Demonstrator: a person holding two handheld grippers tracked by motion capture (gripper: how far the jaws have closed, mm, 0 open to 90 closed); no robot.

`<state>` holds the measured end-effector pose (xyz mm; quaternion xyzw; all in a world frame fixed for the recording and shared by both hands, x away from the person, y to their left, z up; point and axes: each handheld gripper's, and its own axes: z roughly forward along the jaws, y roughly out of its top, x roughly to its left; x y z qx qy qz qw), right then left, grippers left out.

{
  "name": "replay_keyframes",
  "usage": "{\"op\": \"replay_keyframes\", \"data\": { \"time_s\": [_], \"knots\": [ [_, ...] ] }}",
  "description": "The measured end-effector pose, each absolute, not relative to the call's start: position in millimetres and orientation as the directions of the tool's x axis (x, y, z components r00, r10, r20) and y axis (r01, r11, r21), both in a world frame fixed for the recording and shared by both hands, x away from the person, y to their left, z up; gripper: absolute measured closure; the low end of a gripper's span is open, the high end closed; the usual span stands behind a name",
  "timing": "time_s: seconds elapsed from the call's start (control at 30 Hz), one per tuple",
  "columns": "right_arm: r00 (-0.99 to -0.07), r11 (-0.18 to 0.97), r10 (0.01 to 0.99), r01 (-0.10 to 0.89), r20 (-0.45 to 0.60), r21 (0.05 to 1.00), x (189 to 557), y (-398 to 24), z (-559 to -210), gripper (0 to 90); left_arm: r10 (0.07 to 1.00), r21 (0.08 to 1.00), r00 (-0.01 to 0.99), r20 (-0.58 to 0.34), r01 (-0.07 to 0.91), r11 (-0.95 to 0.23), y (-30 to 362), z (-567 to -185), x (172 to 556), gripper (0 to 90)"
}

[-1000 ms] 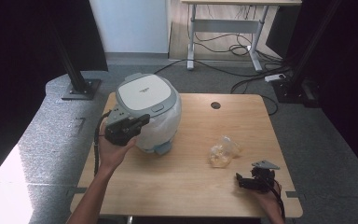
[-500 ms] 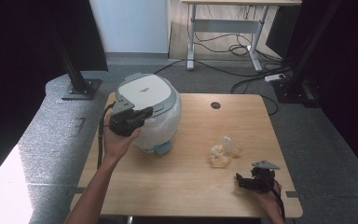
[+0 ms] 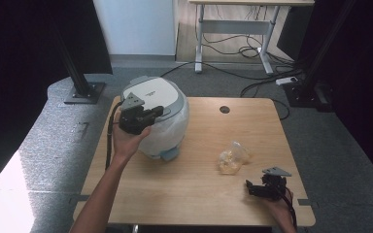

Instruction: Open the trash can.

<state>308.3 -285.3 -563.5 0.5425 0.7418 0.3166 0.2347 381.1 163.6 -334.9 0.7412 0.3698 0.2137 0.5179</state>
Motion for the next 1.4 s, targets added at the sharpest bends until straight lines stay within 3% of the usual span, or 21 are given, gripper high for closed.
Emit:
{"op": "replay_keyframes", "data": {
  "time_s": [0.53, 1.4],
  "knots": [
    [-0.298, 0.209, 0.954, 0.656, -0.006, 0.725, 308, -285, -564, 4.6, 0.784, 0.908, 0.613, -0.094, 0.375, -0.184, 156, -344, 401, 87.8],
    [-0.292, 0.204, 0.956, 0.656, -0.004, 0.726, 307, -285, -564, 4.7, 0.768, 0.908, 0.632, -0.103, 0.375, -0.187, 157, -347, 402, 89.8]
  ]
}}
